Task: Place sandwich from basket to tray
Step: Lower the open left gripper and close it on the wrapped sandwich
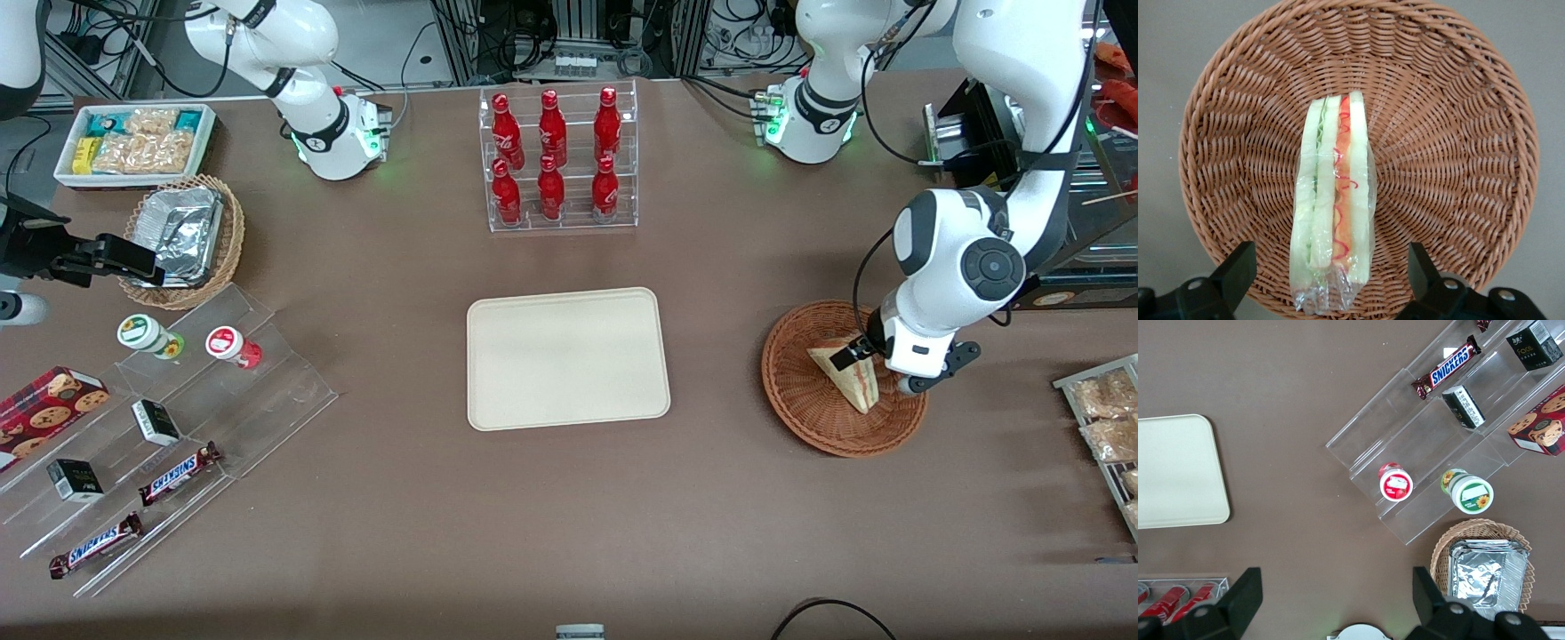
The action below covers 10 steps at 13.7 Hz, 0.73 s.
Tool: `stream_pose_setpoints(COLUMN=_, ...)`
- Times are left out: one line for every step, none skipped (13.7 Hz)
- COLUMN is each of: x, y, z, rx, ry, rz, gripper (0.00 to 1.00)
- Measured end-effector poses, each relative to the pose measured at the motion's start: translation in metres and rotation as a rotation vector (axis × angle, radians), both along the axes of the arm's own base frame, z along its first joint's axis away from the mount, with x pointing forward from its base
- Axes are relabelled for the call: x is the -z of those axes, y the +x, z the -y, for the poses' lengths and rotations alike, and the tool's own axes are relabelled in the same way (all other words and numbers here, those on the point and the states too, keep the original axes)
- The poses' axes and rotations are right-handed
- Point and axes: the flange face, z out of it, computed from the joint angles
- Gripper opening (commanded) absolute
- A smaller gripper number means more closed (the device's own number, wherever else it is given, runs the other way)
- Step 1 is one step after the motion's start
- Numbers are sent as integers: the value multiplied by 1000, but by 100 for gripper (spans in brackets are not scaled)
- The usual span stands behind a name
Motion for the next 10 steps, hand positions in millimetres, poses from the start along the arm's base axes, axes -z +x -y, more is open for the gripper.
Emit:
stream_pose_setpoints(x=4, y=0, z=0, rx=-1, ry=-1, rz=4, gripper=100)
stream_pose_setpoints(x=9, y=-1, z=0, rx=-3, ry=-3, rz=7, gripper=100)
stream_pose_setpoints(x=15, y=-1, z=0, rx=-3, ry=-5, rz=8, gripper=100)
stream_pose_setpoints(x=22, y=-1, z=0, rx=-4, ry=-6, rz=8, gripper=100)
stream_pose_setpoints(x=28, y=-1, z=0, rx=-5, ry=-8, rz=6, gripper=98)
stream_pose_setpoints(x=33, y=-1, z=-1, rx=-7, ry=-9, rz=5, gripper=76)
stream_pose_setpoints(x=36, y=-1, z=-1, rx=-8, ry=-9, rz=1, gripper=31)
stream_pose_setpoints(x=37, y=-1, z=-1, rx=-8, ry=-9, rz=0, gripper=3)
stream_pose_setpoints(x=36, y=-1, z=-2, rx=-8, ry=-9, rz=0, gripper=0)
stream_pose_setpoints(x=36, y=-1, z=-2, rx=-9, ry=-9, rz=-1, gripper=0)
